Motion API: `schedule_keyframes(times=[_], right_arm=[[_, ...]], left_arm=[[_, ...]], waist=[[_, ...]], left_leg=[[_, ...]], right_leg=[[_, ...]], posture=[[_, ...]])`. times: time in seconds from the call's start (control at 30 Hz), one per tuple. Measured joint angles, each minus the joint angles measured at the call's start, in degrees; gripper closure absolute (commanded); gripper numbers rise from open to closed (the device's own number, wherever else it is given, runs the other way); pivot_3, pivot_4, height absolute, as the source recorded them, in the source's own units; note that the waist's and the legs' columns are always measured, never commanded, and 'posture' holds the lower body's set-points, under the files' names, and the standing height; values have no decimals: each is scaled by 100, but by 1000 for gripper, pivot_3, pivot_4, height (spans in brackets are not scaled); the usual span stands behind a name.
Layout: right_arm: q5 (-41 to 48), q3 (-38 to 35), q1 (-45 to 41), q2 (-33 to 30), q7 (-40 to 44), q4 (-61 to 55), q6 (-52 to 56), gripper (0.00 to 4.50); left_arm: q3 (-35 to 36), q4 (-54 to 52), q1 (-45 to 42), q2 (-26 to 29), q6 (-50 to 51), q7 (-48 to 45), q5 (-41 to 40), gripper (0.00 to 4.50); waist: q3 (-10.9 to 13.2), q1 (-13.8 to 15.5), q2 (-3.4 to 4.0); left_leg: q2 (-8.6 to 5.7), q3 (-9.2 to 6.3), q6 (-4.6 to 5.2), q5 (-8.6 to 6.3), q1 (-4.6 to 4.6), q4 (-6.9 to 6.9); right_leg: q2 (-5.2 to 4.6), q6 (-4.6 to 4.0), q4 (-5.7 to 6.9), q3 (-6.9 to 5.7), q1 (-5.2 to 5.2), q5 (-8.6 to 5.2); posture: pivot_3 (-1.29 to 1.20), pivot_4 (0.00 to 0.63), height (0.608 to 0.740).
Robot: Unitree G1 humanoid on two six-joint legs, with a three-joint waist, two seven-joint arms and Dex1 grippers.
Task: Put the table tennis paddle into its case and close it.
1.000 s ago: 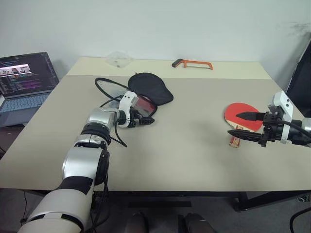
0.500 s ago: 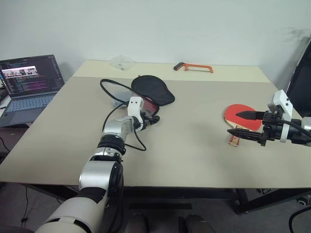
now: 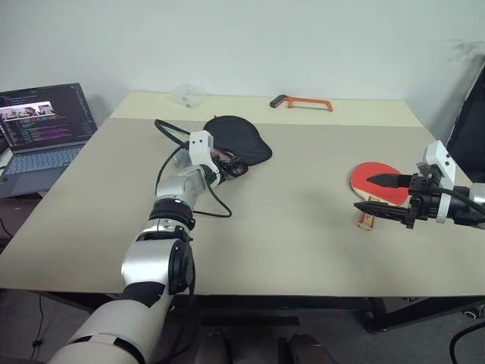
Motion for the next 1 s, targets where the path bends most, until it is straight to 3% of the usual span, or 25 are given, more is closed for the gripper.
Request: schedule_keyframes(times=[0.27, 0.7, 1.0], right_arm=[[0, 0, 2, 0, 0, -5, 0, 0], [68, -14, 80, -1, -82, -109, 55, 0], [167, -47, 166, -1, -132, -134, 116, 0]], left_arm=[[-41, 11, 42, -79, 98, -35, -15, 4469], [-930, -654, 37, -245, 1784, -3024, -437, 4469], [-1675, -934, 24, -332, 1864, -4433, -449, 4469]], waist=[[0, -6, 0], [1, -14, 2], [2, -22, 3]], left_leg=[[0, 0, 0, 0, 1, 5], [0, -3, 0, 0, -1, 2], [0, -5, 0, 0, -1, 2]], right_leg=[[0, 3, 1, 1, 1, -1], [1, -6, 3, -3, -3, -6], [2, -11, 3, -2, -3, -11]], posture=[[0, 150, 740], [0, 150, 740], [0, 150, 740]])
